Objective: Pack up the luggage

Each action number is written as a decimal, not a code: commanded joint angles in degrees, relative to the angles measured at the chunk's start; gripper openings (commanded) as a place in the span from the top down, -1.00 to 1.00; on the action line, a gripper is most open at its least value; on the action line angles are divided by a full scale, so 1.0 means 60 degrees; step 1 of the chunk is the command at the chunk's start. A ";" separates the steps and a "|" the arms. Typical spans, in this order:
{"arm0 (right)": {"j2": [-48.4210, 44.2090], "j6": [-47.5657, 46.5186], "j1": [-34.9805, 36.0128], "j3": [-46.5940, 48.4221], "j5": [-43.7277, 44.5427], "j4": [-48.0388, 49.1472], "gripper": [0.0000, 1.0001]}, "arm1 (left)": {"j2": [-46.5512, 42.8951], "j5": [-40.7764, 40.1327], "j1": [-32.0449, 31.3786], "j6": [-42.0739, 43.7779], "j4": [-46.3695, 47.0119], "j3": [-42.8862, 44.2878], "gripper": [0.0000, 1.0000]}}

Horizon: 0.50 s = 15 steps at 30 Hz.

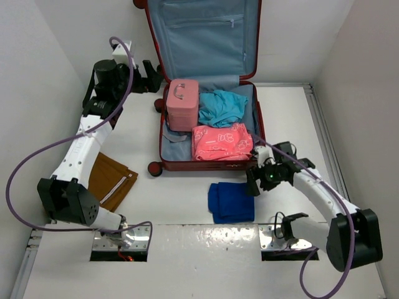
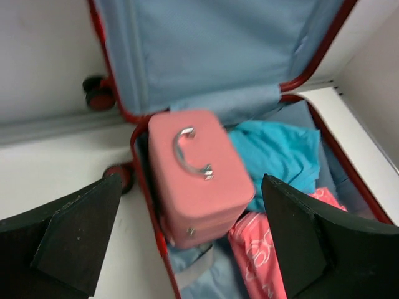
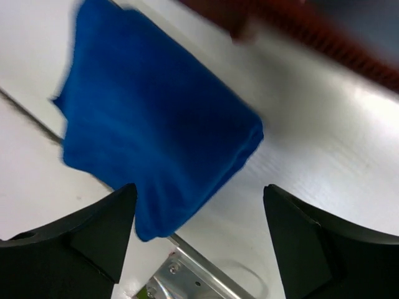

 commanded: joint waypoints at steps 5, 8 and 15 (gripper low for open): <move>0.0723 0.0531 0.1555 -0.0042 0.2243 0.0775 -0.73 | -0.0804 -0.0329 0.0511 -0.0419 -0.0129 -0.0301 -1.00; 0.1090 -0.0273 0.1951 -0.0378 0.2668 0.1052 -0.92 | -0.0892 -0.0460 0.0687 -0.0316 -0.0129 -0.0301 -1.00; 0.1763 -0.0875 0.2508 -0.0848 0.2568 0.1581 -0.97 | -0.0804 -0.0461 0.0980 -0.0316 -0.0129 -0.0389 -1.00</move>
